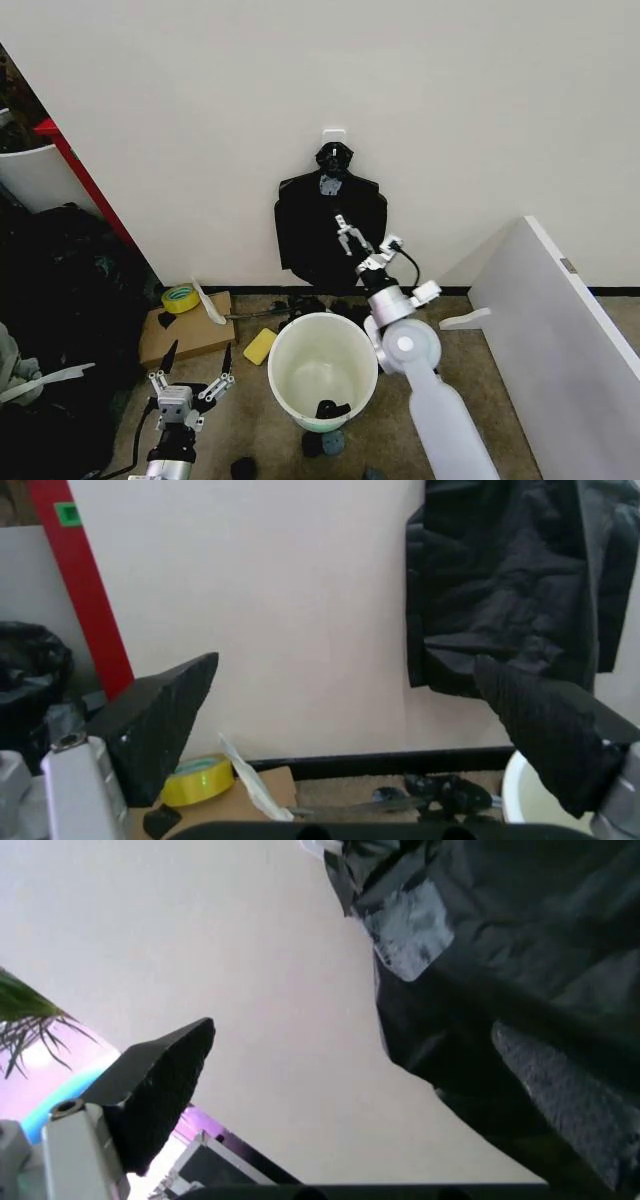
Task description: Place the garbage bag over the trash bin.
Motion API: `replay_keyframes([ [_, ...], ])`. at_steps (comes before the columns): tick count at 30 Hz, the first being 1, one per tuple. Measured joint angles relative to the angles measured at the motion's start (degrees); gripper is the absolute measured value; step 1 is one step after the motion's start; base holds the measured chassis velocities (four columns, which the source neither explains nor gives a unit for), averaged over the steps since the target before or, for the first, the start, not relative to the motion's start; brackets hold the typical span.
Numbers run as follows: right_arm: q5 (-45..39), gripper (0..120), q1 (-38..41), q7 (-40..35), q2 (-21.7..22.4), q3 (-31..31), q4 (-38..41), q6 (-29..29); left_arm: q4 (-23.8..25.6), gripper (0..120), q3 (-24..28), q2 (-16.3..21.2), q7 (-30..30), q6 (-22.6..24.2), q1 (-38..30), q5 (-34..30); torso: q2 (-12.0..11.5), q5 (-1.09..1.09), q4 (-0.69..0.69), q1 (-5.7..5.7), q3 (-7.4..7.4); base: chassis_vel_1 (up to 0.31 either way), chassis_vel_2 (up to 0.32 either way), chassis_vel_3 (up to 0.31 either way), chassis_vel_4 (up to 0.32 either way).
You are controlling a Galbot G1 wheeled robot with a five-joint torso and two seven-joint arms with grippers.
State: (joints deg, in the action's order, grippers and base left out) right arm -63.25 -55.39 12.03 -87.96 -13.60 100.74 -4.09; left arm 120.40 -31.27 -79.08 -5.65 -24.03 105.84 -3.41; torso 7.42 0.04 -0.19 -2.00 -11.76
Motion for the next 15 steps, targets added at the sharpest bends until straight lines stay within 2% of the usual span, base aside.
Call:
replay_keyframes([
  [15, -2.98, 100, 9.55, -2.35, -3.99, -1.47, -9.03, 0.5, -0.24, 99, -0.15, -1.5, -0.31, -0.24, -0.29, -0.13, 0.0, 0.0, 0.0, 0.0, 0.0, 0.0, 0.0, 0.0, 0.0],
])
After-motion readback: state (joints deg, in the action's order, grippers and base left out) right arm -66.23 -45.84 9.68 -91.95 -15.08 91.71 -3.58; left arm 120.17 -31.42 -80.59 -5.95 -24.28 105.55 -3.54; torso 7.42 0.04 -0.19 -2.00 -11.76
